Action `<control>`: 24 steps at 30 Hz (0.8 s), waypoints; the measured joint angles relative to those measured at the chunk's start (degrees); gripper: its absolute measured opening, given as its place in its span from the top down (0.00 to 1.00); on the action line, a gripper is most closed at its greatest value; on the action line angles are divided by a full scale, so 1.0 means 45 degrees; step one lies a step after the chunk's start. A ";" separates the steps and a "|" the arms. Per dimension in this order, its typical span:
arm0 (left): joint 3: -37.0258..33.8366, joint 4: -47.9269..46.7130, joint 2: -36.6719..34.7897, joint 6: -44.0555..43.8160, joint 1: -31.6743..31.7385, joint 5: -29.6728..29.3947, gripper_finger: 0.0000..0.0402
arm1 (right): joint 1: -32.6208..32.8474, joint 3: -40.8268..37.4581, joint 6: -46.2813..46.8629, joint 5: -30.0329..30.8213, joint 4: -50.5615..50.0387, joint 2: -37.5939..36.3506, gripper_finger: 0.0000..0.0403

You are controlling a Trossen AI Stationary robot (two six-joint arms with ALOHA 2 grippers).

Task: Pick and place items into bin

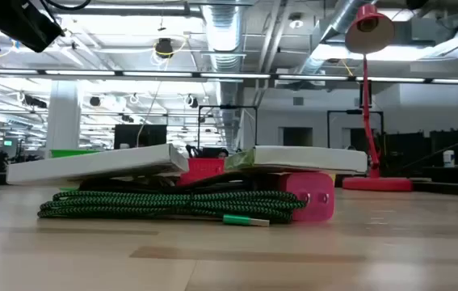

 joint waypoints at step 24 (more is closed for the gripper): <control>-0.0003 0.0003 -0.0005 0.0010 -0.0002 0.0005 1.00 | 0.0000 0.0004 0.0000 0.0004 0.0000 0.0000 0.98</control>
